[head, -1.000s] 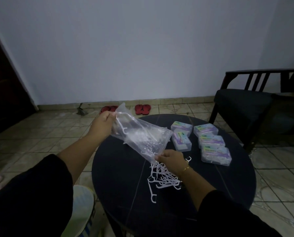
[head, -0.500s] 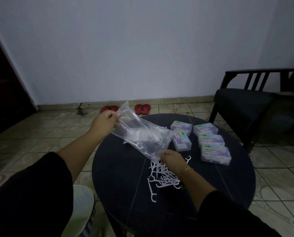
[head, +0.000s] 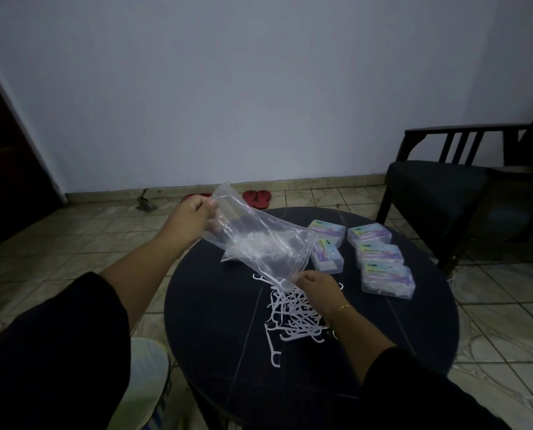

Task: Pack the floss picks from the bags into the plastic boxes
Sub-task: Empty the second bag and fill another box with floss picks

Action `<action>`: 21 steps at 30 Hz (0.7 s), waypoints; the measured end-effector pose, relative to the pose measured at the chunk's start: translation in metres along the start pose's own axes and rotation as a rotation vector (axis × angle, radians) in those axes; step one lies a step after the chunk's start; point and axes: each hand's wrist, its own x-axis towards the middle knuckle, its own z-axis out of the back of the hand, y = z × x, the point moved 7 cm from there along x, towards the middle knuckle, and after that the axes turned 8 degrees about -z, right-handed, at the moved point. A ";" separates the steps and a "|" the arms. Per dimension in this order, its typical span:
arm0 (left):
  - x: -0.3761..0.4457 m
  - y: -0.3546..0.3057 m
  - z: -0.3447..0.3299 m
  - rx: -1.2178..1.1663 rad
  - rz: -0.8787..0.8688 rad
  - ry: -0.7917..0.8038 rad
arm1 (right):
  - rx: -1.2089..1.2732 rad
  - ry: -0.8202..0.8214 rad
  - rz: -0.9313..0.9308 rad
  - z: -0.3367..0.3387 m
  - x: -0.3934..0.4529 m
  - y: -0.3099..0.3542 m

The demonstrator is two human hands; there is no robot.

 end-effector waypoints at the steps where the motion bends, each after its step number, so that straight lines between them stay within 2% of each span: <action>1: 0.000 -0.001 0.000 -0.009 -0.003 0.003 | -0.020 -0.002 -0.004 -0.001 0.002 0.000; 5: 0.000 -0.003 0.002 -0.015 -0.010 -0.013 | -0.083 -0.040 0.008 -0.002 0.007 -0.002; 11: -0.001 -0.005 -0.001 -0.050 -0.006 -0.019 | 0.096 0.048 0.015 -0.002 -0.005 0.007; 14: -0.001 0.000 0.000 -0.035 0.006 -0.011 | 0.091 0.083 0.041 -0.003 -0.010 0.009; 17: -0.004 0.013 0.003 -0.024 0.042 -0.022 | -0.056 0.048 0.049 -0.005 -0.004 0.005; 21: -0.012 0.052 0.012 0.001 0.158 -0.072 | -0.510 -0.117 0.058 0.001 -0.003 0.005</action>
